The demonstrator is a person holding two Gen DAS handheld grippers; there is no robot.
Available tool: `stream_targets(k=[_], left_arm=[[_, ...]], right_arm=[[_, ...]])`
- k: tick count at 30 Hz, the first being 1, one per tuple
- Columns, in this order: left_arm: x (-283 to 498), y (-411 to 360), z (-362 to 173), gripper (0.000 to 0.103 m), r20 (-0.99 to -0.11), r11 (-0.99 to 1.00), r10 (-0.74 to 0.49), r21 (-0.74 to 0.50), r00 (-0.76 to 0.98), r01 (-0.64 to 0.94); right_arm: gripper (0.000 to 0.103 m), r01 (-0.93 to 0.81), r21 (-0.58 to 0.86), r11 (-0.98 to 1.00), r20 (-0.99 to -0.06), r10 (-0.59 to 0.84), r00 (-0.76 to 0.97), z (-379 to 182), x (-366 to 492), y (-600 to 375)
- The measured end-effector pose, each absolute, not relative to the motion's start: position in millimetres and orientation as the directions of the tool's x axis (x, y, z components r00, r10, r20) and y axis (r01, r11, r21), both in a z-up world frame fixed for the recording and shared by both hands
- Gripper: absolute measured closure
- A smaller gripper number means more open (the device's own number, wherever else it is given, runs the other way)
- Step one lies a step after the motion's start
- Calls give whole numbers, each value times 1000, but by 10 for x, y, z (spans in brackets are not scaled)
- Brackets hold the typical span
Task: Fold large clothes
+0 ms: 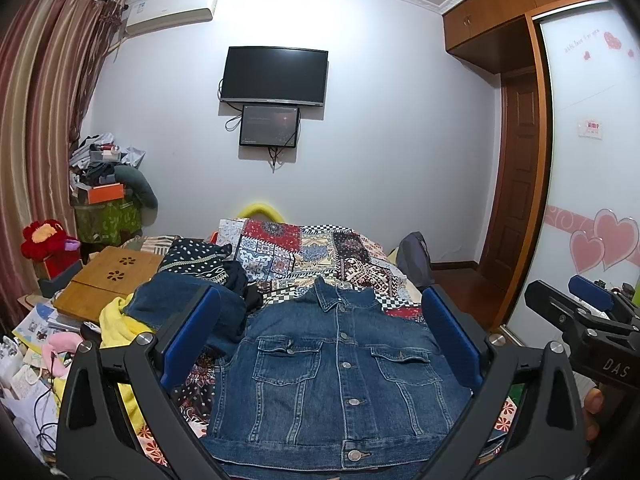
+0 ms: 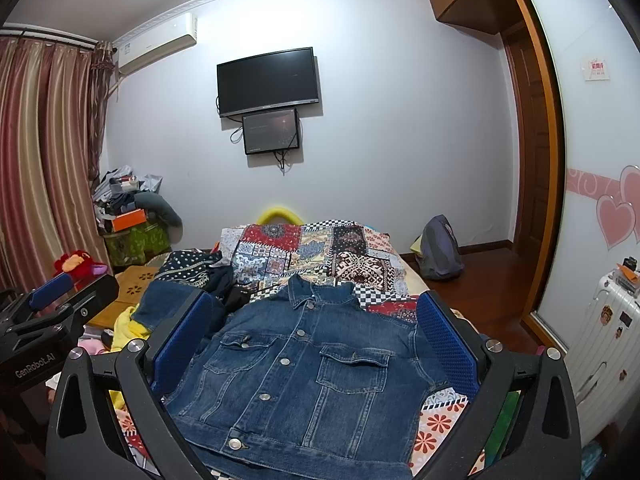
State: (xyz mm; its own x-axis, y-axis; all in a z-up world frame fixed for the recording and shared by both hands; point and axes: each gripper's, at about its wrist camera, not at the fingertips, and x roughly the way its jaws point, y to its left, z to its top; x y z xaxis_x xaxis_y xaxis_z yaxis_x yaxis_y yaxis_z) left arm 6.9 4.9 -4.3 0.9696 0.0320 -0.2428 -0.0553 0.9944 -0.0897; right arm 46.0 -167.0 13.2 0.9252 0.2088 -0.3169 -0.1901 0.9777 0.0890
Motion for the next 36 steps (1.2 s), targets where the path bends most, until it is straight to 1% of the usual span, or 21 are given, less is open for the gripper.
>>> stream_targets(k=[24,31,36], left_arm=[[179,64,-54,2,-262,993,38,-99,964,-67],[387,212,-99,2,-283,991,46,-111,958,-80],[673,428,-109,2,-288,986,88,-108,954,-124]], right_arm=[[2,-186,102,977,-346,210,914,73,572,-1664],[2,-182,117,976,-371,213,904,26,731,-1679],[2,-180,122,976,-385,214,898,-4,980,-1677]])
